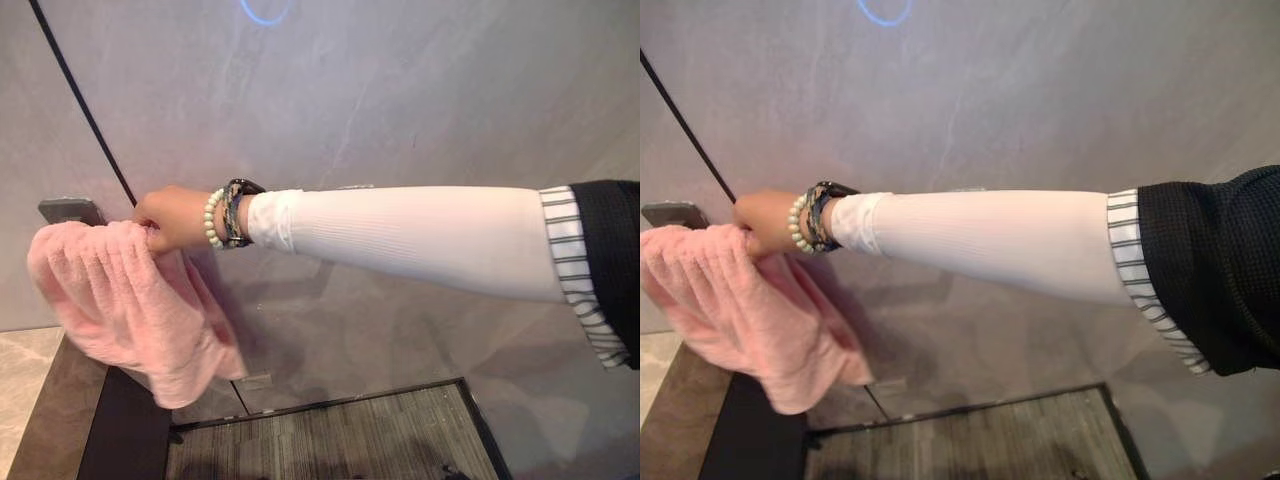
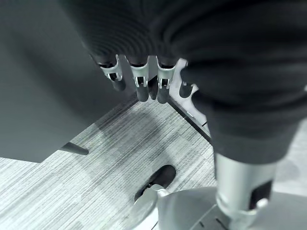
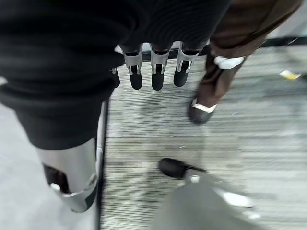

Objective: Put brush and paste in cup on sink, flatten towel.

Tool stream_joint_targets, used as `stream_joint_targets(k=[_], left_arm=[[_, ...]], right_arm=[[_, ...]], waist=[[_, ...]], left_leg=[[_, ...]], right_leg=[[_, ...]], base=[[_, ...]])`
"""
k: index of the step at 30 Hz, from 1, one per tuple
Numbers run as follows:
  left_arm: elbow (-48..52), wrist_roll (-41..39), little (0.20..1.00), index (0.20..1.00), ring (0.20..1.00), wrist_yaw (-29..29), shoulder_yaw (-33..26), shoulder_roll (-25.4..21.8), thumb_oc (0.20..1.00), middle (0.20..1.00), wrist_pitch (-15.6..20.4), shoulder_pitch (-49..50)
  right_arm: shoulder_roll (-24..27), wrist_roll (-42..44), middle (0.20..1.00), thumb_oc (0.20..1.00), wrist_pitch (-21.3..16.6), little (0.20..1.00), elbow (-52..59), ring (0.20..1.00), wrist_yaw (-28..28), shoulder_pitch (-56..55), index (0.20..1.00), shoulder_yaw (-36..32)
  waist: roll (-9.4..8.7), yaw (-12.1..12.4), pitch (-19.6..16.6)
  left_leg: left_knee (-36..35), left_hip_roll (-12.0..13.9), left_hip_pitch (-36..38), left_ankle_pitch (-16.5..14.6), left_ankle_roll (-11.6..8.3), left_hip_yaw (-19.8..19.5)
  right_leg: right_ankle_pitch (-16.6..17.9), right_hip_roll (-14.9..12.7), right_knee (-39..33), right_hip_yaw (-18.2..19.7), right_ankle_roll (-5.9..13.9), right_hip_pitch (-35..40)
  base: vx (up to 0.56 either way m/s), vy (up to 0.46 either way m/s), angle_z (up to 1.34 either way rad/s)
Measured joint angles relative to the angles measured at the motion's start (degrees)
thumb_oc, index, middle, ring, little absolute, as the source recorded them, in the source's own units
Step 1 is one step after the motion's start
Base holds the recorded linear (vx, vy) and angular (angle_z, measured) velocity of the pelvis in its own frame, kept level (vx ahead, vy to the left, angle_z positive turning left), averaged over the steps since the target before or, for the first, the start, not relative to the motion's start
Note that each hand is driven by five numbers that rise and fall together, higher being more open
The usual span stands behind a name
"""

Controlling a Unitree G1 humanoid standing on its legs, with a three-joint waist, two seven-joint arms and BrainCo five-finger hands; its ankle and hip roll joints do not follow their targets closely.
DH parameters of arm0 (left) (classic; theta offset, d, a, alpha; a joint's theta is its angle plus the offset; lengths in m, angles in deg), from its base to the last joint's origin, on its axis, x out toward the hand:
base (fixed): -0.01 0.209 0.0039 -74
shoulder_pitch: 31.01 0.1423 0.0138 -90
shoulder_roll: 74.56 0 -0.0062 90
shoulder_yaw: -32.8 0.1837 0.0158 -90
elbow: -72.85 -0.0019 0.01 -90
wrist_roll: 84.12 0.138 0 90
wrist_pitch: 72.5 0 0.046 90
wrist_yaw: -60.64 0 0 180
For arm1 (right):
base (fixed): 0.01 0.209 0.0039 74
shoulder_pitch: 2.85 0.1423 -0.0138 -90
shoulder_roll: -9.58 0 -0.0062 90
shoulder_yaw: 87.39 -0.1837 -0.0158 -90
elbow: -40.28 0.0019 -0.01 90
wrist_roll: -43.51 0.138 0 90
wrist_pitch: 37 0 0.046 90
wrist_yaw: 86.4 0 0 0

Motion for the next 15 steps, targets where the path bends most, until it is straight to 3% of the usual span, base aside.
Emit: stream_joint_targets(k=[7,11,15], left_arm=[[11.44,6.63,1.0,1.0,1.0,-1.88,12.88,-4.37,1.0,1.0,2.42,-0.78],[12.28,10.22,1.0,1.0,1.0,-2.3,14.03,-4.72,1.0,1.0,4.07,-1.75],[19.63,11.92,1.0,1.0,1.0,-1.77,16.23,-7.48,1.0,1.0,5.34,-1.07]], right_arm=[[1.82,4.55,1.0,1.0,-1.37,1.0,2.65,1.0,-0.24,-0.16,1.0,-0.89],[3.39,4.75,1.0,1.0,-3.69,1.0,8.02,1.0,-1.15,-0.35,1.0,-0.8],[4.62,7.16,1.0,1.0,-5.28,1.0,15.93,1.0,-1.08,-2.49,1.0,-0.72]], waist=[[0.89,-0.55,2.23],[1.33,-1.54,2.8],[1.09,-1.63,3.09]], left_leg=[[0.02,-0.04,0.18,0.07,0.01,-0.22],[0.03,0.06,0.19,0.16,-0.17,-0.02],[0.22,0.12,0.31,0.21,-0.22,0.06]], right_leg=[[0.25,-0.04,0.23,-0.29,0.23,0.54],[0.3,0.1,0.21,-0.15,0.24,0.41],[0.31,0.2,0.23,-0.04,0.21,0.47]], base=[[-0.02,-0.007,0.01],[-0.02,-0.01,-0.02],[0.0,0.0,0.0]])
